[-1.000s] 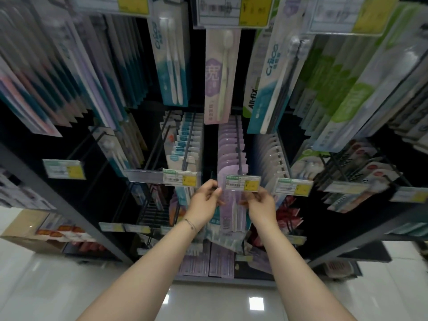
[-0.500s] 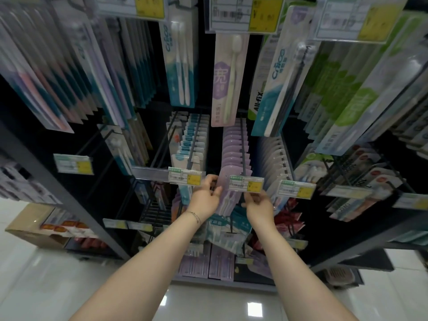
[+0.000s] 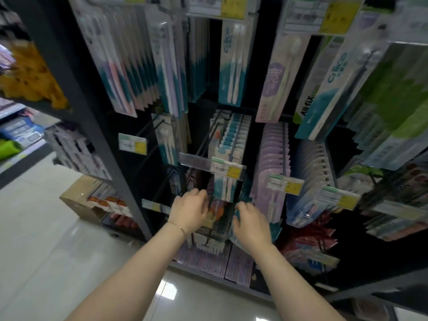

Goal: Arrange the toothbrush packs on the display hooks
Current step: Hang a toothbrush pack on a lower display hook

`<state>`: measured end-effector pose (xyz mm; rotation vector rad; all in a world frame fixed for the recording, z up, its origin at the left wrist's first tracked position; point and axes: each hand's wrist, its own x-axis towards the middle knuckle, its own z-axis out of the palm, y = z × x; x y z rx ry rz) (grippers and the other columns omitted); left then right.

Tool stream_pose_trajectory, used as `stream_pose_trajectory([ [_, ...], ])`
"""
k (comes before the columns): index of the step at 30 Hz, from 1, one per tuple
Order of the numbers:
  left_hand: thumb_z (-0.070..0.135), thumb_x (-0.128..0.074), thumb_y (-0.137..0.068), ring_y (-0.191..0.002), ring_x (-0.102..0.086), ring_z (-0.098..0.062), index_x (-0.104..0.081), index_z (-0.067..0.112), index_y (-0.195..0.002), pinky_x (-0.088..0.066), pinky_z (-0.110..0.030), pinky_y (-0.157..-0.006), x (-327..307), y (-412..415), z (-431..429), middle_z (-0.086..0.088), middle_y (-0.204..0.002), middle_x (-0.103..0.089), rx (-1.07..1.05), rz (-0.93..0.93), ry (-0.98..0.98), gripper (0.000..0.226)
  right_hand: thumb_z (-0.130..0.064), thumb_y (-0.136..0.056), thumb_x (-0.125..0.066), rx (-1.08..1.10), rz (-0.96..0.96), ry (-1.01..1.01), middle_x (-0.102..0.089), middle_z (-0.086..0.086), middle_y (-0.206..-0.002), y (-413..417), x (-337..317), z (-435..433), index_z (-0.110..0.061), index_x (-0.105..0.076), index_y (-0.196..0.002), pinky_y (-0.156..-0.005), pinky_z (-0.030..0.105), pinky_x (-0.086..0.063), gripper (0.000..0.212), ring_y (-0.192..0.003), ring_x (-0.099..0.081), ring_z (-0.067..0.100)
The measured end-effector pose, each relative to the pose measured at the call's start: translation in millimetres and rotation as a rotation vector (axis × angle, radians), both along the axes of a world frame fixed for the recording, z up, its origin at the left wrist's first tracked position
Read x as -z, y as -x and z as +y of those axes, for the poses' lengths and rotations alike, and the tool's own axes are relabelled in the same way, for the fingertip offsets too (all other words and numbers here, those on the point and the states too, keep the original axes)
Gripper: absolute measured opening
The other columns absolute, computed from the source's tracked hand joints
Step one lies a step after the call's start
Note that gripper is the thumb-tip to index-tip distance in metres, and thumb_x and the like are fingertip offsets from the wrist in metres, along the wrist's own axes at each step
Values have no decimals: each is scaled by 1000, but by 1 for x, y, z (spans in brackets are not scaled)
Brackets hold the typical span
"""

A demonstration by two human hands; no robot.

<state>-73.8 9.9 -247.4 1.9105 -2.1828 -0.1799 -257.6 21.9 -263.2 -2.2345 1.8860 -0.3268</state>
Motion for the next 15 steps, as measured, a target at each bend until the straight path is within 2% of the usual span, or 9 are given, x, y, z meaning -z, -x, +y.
stream_pose_trajectory([
  [5, 31, -40, -96, -100, -56, -25, -51, 19, -113, -42, -38, -78, 1, -46, 4, -2, -106, -55, -10, -102, 42, 24, -24, -95, -45, -115, 27, 26, -54, 5, -120, -47, 0, -5, -15, -49, -124, -88, 37, -42, 31, -112, -51, 27],
  [10, 31, -41, -95, -104, -55, -24, -51, 19, -118, -42, -37, -79, 0, -95, -7, -2, -112, -55, -25, -147, 38, 27, -24, -94, -45, -156, -19, 40, -55, 7, -115, -105, -1, -25, -15, -52, -120, -82, 37, -45, 29, -106, -54, 29],
  [15, 30, -42, -95, -107, -55, -24, -50, 20, -124, -43, -38, -81, -1, -144, -35, -1, -116, -55, -18, -146, 70, 32, -25, -96, -44, -152, -61, 54, -52, 6, -116, -158, 0, -53, -14, -48, -122, -84, 38, -46, 29, -109, -49, 26],
])
